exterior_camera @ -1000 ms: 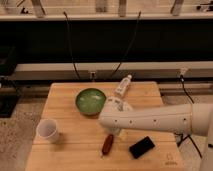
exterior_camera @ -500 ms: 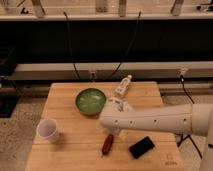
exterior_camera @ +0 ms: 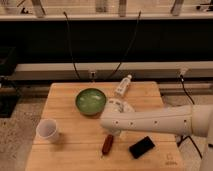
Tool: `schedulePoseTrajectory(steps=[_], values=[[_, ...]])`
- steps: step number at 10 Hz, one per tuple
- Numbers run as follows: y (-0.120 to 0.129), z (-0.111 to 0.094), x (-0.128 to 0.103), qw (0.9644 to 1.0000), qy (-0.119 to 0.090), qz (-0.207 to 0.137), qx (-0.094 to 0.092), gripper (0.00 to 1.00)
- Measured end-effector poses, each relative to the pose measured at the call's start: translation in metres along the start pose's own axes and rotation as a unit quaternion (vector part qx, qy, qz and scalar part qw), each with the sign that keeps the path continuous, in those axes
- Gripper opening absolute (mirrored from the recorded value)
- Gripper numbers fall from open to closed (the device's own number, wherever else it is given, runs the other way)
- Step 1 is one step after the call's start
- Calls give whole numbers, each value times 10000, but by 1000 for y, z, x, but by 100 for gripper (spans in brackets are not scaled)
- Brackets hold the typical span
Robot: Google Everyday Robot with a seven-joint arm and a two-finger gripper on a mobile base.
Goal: Place the pepper in the ceramic bowl
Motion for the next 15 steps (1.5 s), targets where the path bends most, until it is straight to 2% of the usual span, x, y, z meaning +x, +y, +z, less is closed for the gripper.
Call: schedulePoseTrajectory(steps=[2,6,7,9,11,12,15], values=[[-3,-7,6,10000,38,46,49,58],[-4,-3,8,10000,40,20,43,45],[-8,-8,12,9999,57,39,91,33],[-16,-16,15,9999,59,24,126,19],[-18,-17,19,9999,80,19,131,11],[-19,-18,20,9999,89,25,138,15],[-16,-14,16,9999,1,68,145,44]])
